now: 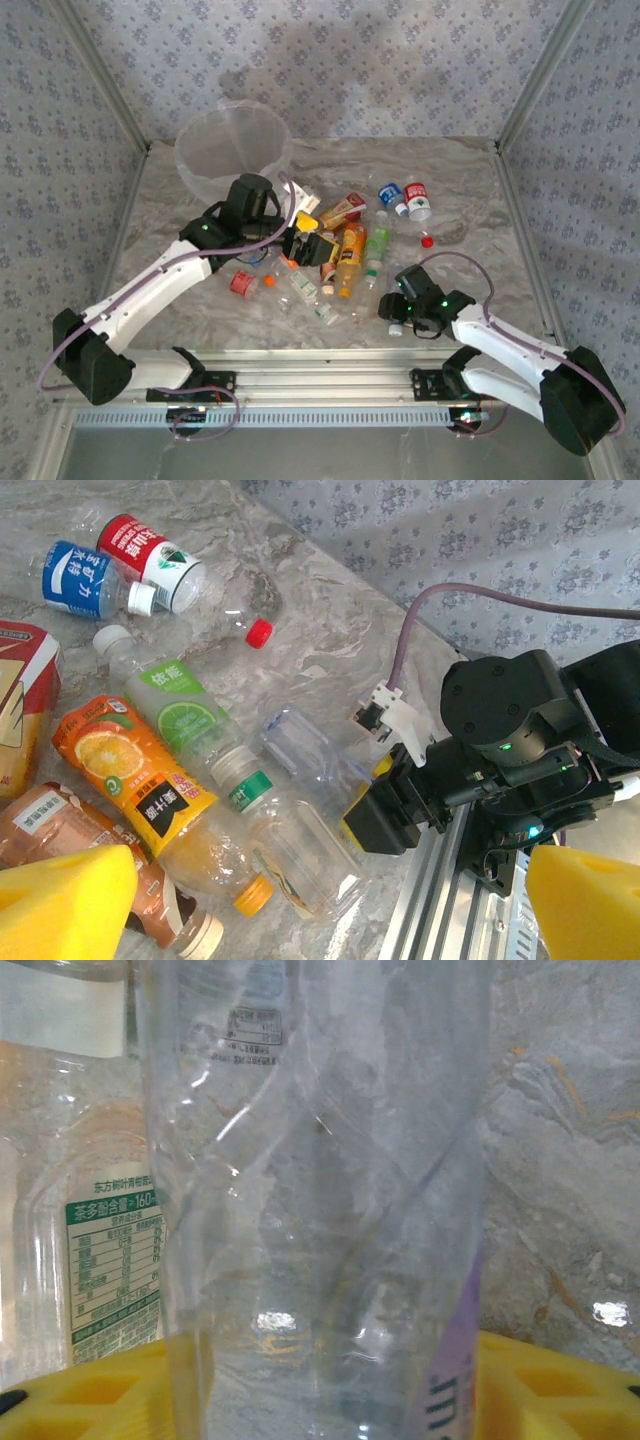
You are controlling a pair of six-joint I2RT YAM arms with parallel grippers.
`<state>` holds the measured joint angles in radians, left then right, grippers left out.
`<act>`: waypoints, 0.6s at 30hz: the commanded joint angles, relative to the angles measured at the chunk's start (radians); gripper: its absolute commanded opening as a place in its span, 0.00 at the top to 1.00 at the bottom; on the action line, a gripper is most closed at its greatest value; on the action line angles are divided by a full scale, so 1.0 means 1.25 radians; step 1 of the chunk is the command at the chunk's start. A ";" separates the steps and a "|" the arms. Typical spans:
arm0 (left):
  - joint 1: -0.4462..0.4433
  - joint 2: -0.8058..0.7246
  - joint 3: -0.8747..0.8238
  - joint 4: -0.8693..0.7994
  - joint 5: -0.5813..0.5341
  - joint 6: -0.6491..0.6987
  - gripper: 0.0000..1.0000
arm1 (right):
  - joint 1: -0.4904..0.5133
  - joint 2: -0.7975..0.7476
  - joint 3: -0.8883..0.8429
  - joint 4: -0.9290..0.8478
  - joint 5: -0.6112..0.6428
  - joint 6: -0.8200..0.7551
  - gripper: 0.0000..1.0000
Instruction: Put the plastic bottles in the bin
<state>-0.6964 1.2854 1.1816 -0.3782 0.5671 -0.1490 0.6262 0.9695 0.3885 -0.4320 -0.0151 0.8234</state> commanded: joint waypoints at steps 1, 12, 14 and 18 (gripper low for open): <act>-0.005 0.009 0.031 -0.014 -0.006 -0.008 0.01 | -0.005 0.004 0.007 0.002 0.003 -0.009 0.39; -0.007 0.025 0.034 -0.005 0.005 -0.044 0.00 | -0.010 -0.042 0.050 -0.009 0.024 -0.076 0.43; -0.006 0.023 0.034 -0.004 -0.001 -0.051 0.00 | -0.011 -0.059 0.060 -0.006 0.029 -0.098 0.43; -0.015 0.030 0.050 -0.016 -0.055 -0.074 0.00 | -0.017 -0.075 0.101 -0.009 0.031 -0.148 0.43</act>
<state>-0.6998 1.3151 1.1893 -0.3893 0.5430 -0.2115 0.6128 0.8963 0.4561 -0.4362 -0.0029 0.7074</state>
